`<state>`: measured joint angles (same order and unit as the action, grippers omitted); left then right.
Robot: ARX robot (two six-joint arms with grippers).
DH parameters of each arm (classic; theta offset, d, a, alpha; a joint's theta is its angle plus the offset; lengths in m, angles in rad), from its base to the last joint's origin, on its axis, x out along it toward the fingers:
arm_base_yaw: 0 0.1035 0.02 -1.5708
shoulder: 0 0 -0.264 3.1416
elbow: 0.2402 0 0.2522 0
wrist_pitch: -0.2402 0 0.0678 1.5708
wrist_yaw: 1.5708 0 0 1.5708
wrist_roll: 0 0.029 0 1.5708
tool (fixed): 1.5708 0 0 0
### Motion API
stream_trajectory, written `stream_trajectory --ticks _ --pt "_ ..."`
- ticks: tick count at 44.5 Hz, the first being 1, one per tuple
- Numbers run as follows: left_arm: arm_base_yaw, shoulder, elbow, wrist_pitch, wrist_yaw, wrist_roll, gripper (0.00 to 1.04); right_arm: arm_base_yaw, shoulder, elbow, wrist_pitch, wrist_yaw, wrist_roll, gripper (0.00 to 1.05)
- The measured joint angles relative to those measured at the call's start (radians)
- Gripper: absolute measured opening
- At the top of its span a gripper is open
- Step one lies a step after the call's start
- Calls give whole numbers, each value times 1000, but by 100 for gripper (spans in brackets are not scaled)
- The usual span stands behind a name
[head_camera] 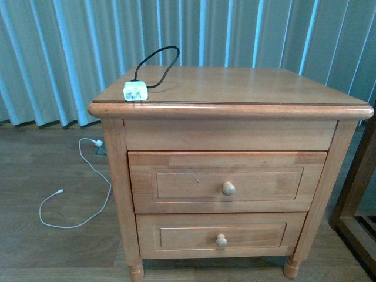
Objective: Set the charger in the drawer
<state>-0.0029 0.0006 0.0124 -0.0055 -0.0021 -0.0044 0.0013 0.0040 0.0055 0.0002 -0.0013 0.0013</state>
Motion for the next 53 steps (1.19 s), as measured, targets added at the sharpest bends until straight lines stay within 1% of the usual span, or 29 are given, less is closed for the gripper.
stream_trajectory --ticks 25,26,27,28,29,31,33,38,42,47,53 --pt "0 0 0 0 0 0 99 0 0 0 0 0 0 96" --pt "0 0 0 0 0 0 99 -2 3 1 -3 -10 -3 96" --pt "0 0 0 0 0 0 99 -11 16 12 -34 -49 -10 96" --pt "0 0 0 0 0 0 99 -24 54 37 -92 -121 -30 96" --pt "0 0 0 0 0 0 99 -29 90 51 -108 -164 -39 96" --pt "0 0 0 0 1 0 99 -27 153 66 -100 -214 -47 96" --pt "0 0 0 0 1 0 99 -11 236 80 -61 -240 -59 96" --pt "0 0 0 0 1 0 99 45 462 121 93 -240 -74 96" --pt "0 0 0 0 1 0 99 97 652 151 252 -192 -87 96" --pt "0 0 0 0 1 0 99 199 1041 226 547 -94 -108 96" --pt "0 0 0 0 1 0 99 281 1386 351 747 -12 -105 96"
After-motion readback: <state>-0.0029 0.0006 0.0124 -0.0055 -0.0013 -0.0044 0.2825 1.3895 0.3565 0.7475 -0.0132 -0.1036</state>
